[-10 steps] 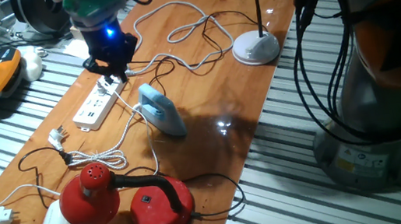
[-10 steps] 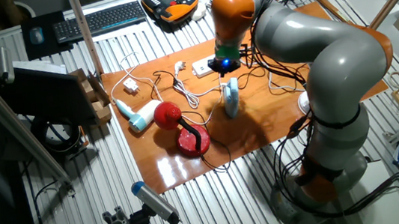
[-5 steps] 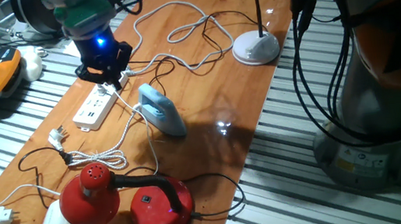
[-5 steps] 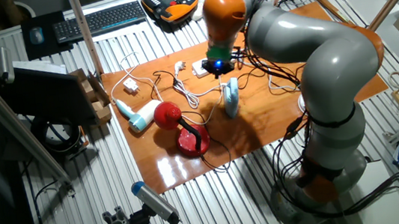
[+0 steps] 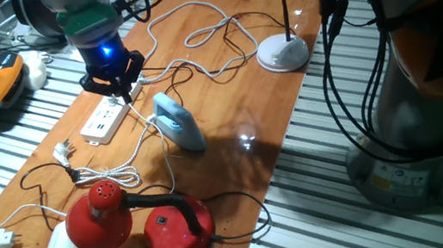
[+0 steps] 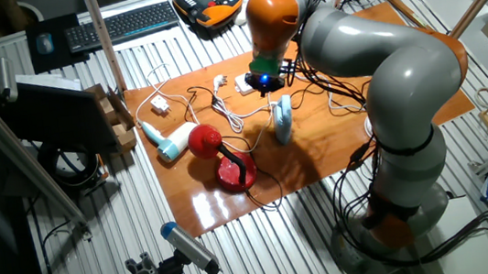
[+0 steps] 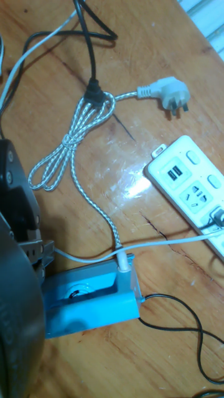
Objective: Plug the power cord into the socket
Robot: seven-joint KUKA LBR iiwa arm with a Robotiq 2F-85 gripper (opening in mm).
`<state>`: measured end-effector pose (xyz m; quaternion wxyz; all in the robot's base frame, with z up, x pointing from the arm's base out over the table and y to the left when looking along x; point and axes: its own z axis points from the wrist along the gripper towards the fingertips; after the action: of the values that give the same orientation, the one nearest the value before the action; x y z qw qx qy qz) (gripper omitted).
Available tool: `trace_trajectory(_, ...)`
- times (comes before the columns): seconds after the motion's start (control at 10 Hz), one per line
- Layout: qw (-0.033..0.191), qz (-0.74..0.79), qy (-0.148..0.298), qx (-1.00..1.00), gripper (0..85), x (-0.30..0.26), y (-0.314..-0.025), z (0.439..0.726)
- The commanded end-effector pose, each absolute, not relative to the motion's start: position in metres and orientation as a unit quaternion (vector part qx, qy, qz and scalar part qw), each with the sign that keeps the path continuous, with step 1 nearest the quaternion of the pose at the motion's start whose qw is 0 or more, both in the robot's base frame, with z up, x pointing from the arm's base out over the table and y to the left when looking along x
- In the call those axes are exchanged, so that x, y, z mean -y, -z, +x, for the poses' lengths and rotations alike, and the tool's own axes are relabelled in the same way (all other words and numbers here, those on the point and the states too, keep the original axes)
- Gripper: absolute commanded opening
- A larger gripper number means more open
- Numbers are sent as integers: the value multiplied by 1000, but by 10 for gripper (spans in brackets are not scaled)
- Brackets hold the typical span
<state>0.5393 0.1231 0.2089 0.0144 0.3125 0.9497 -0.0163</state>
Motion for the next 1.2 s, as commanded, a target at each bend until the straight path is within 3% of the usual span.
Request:
trace_trajectory(0.0,14,312,18,-950,0,-123,-209,539)
trace_trajectory(0.5,5,308,12,-951,0,-120,-214,546)
trace_trajectory(0.9,24,292,26,-956,0,-118,-213,549)
trace_trajectory(1.1,9,291,-1,-957,0,-118,-213,549)
